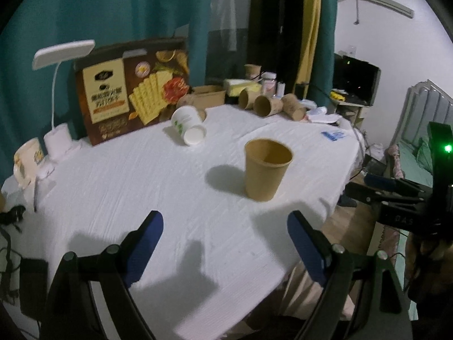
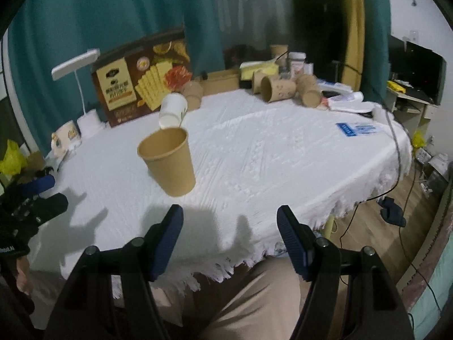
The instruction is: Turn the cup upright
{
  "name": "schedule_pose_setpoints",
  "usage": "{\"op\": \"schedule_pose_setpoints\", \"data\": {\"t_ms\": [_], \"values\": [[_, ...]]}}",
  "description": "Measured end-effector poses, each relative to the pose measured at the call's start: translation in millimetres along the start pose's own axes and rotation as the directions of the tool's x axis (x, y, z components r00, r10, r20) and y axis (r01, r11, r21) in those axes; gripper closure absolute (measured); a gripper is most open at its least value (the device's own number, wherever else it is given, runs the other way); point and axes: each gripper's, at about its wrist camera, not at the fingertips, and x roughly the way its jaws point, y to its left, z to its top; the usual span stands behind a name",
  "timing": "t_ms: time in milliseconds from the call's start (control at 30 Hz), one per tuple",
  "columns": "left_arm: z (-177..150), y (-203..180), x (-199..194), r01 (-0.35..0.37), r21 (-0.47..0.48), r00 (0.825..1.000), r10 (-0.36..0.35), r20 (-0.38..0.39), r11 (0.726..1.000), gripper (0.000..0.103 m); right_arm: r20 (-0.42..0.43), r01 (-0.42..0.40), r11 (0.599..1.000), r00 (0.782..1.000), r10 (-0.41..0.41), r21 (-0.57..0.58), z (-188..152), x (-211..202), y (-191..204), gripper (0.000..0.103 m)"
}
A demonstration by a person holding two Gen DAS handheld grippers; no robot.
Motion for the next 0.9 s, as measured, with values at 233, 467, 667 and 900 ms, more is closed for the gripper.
{"op": "schedule_pose_setpoints", "data": {"t_ms": [233, 467, 667, 900], "values": [[21.9, -14.5, -23.0, 0.064, 0.044, 0.993, -0.068, 0.100, 0.997, 0.009, 0.104, 0.030, 1.000, 0.994, -0.030, -0.003, 20.9, -40.7, -5.7, 0.036], [46.8, -25.3, -51.0, 0.032, 0.076, 0.973, -0.049, 0.226, 0.997, 0.006, 0.185, 0.039, 0.999, 0.982, -0.037, -0.005, 43.6, -75.8, -10.4, 0.035], [64.1, -26.8, -74.1, 0.016, 0.072, 0.948, -0.038, 0.317, 0.997, 0.002, 0.258, 0.051, 0.999, 0.965, -0.046, -0.014, 62.4, -104.2, -10.1, 0.033], [73.8, -22.6, -93.3, -0.021, 0.062, 0.922, -0.004, 0.388, 0.998, 0.001, 0.328, 0.057, 0.998, 0.944, -0.044, -0.029, 77.8, -128.8, -3.1, 0.030]]}}
